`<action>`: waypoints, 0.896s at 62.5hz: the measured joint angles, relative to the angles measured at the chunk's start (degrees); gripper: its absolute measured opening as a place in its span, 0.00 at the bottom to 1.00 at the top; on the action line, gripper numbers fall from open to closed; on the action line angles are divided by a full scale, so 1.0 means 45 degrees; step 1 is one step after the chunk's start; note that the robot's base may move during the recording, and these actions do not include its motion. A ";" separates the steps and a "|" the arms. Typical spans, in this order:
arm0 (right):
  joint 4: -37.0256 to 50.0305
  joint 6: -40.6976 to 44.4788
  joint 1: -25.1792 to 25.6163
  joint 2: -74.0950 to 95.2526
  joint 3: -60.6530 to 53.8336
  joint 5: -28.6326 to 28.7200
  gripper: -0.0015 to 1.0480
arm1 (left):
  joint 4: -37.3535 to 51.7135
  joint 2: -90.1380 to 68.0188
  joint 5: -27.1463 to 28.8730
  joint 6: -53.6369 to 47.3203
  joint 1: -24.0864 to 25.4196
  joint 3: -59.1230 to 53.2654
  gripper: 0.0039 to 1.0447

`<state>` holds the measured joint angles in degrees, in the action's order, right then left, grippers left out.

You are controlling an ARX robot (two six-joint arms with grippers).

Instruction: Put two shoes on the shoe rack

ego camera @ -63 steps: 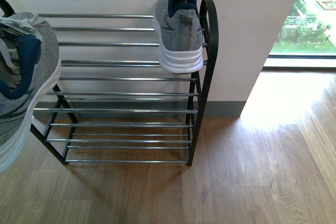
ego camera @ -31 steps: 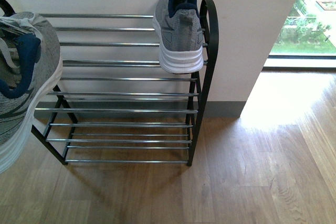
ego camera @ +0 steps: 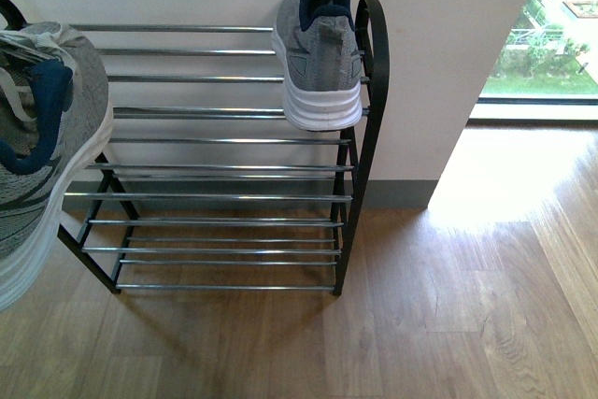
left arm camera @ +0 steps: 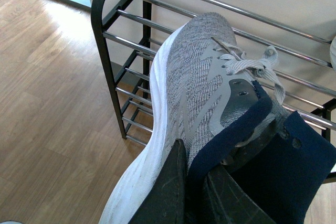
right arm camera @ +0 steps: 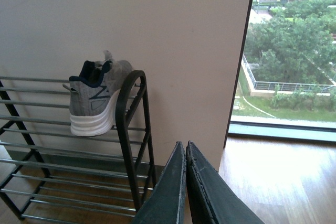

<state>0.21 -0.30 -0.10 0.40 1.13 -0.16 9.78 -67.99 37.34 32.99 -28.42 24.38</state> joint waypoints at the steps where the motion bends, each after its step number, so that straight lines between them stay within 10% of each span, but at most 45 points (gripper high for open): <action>1: 0.0000 0.0000 0.0000 -0.0005 0.0000 0.0000 0.02 | 0.0000 0.0000 0.0000 0.0000 0.0000 0.0000 0.02; 15: 0.0000 0.0010 0.0000 -0.0015 0.0000 0.0000 0.03 | 0.0000 0.0000 0.0000 0.0000 0.0000 0.0000 0.02; 48: 0.0000 0.0000 0.0000 -0.0019 0.0000 0.0000 0.92 | 0.0000 0.0000 0.0000 0.0000 0.0000 0.0000 0.02; 56: 0.0000 0.0000 0.0000 -0.0019 0.0000 0.0000 0.91 | 0.0884 -0.0078 -0.0427 -0.0316 0.0029 -0.0228 0.02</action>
<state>0.21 -0.30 -0.10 0.32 1.13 -0.16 13.76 -68.34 35.42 31.57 -28.29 23.35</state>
